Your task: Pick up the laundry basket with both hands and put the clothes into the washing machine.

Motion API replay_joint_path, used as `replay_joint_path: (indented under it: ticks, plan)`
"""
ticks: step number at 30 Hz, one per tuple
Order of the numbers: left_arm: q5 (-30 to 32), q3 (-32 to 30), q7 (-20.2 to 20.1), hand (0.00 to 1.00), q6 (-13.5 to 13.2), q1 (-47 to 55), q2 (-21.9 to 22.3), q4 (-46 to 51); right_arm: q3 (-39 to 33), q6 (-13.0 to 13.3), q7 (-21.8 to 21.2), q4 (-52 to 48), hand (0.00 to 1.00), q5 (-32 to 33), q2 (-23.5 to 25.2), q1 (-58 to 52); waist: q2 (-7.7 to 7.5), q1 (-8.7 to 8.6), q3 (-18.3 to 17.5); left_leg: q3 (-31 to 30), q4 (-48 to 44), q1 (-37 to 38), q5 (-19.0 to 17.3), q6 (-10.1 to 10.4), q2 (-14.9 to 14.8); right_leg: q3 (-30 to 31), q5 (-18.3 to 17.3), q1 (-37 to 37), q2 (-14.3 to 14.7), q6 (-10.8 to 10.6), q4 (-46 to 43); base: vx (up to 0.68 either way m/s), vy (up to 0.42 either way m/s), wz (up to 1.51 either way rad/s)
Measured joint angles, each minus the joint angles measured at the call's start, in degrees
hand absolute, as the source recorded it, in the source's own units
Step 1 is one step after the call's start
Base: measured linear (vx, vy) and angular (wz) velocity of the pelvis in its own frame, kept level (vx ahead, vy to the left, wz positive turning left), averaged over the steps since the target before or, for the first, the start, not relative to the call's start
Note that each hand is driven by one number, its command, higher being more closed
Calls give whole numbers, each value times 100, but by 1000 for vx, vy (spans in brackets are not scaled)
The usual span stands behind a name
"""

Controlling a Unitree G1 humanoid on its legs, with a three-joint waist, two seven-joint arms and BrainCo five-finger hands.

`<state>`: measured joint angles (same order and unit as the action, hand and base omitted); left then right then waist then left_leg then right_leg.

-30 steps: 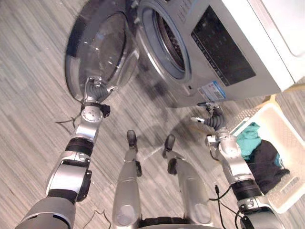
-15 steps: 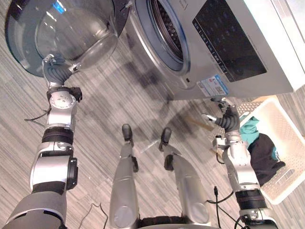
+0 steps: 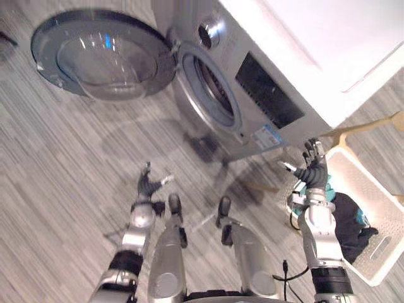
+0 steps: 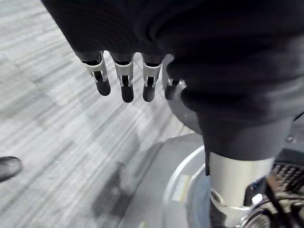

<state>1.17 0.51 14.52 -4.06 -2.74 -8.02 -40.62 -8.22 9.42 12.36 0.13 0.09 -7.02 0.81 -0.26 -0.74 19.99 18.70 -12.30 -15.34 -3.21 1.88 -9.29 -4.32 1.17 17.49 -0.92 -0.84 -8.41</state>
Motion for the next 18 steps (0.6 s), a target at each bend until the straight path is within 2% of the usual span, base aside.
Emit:
replay_joint_path:
  ticks: [1,2,3,4,5,6,7,8,9,11,12,13,14,15,16,17,18]
  plan:
    - [41,-138,-60,0,32,177,91,-138,-43,-1,13,-16,0,-81,1,-10,40,-17,-66,298,-108,88,-145,-37,-87,208,115,-17,3,-67,152,29,114,-143]
    - [91,-226,-86,0,51,244,130,-282,-112,-43,32,1,0,-124,22,-28,44,-52,-65,713,-170,230,-250,-134,-161,-375,-113,-40,-177,103,170,10,89,-142]
    - [109,-288,-86,0,59,284,137,-327,-125,-85,47,17,0,-131,48,-32,43,-52,-66,884,-191,306,-301,-142,-213,-895,-231,-54,-350,208,26,-21,115,-142]
    - [126,-349,-88,0,92,332,138,-464,-122,-95,129,88,0,-192,105,-39,41,-35,-68,1222,-301,482,-420,-82,-358,-2008,-472,-51,-751,461,-466,20,58,-146]
    - [179,-407,-102,0,125,401,99,-607,-116,-106,143,138,0,-271,181,-102,30,-29,-74,1524,-538,655,-613,-2,-525,-2821,-671,-86,-1119,726,-1150,28,41,-144]
    - [184,-464,-109,0,133,440,84,-678,-112,-106,146,131,0,-322,212,-134,23,-23,-83,1668,-685,736,-741,40,-628,-3053,-758,-171,-1247,779,-1442,33,-70,-139]
    - [203,-528,-114,0,173,550,60,-733,-75,-107,149,129,0,-435,219,-200,-43,-3,-126,1916,-1056,873,-1004,168,-794,-3159,-983,-257,-1310,391,-1583,34,-122,-141]
    - [273,-587,-117,0,190,630,50,-771,-89,-118,153,154,0,-543,179,-274,38,-9,-152,2069,-1356,975,-1265,274,-1012,-2909,-1085,-275,-1052,220,-1526,39,-115,-139]
    - [326,-587,-127,0,190,651,73,-836,-88,-121,163,151,0,-559,181,-326,80,-8,-184,2154,-1415,1033,-1312,316,-1137,-2811,-1118,-285,-908,201,-1466,83,-122,-114]
    - [422,-598,-208,0,202,658,159,-958,-86,-122,187,119,0,-576,191,-635,83,-54,-253,2318,-1846,1194,-1225,296,-1499,-2561,-1248,-355,-596,346,-1400,146,-177,-91]
    - [411,-719,-212,0,177,638,241,-941,-97,-133,215,117,0,-589,191,-828,83,-88,-254,2064,-2493,1060,-1063,21,-1814,-2438,-1278,-459,-420,414,-1365,133,-210,-80]
    - [410,-746,-213,0,160,617,251,-942,-100,-147,231,111,0,-609,188,-909,82,-90,-255,1929,-2828,990,-931,-198,-1946,-2365,-1256,-536,-347,441,-1321,124,-225,-75]
    - [408,-761,-212,0,152,614,254,-943,-119,-209,240,91,0,-651,185,-1014,89,-106,-259,1630,-3394,794,-624,-602,-2126,-2213,-1223,-729,-206,501,-1187,134,-167,-69]
    - [411,-699,-211,0,138,615,269,-942,-122,-238,247,84,0,-734,157,-1066,113,-139,-280,1071,-3705,562,-653,-476,-2029,-2082,-1191,-876,-131,526,-1017,143,-135,-68]
    - [409,-644,-214,0,127,615,273,-939,-132,-261,254,85,0,-795,118,-1078,104,-142,-277,760,-3732,445,-754,-312,-1838,-1993,-1160,-924,-127,527,-933,147,-76,-74]
    - [405,-495,-211,0,81,613,270,-876,-130,-327,255,88,0,-879,-13,-1093,99,-104,-295,181,-3560,223,-942,-26,-1402,-1774,-1078,-941,-123,512,-780,119,-32,-65]
    - [403,-441,-211,0,77,609,271,-845,-126,-351,247,103,0,-976,-83,-1095,101,-79,-296,-9,-3362,160,-1002,64,-1210,-1705,-1030,-952,-121,510,-706,188,-4,-86]
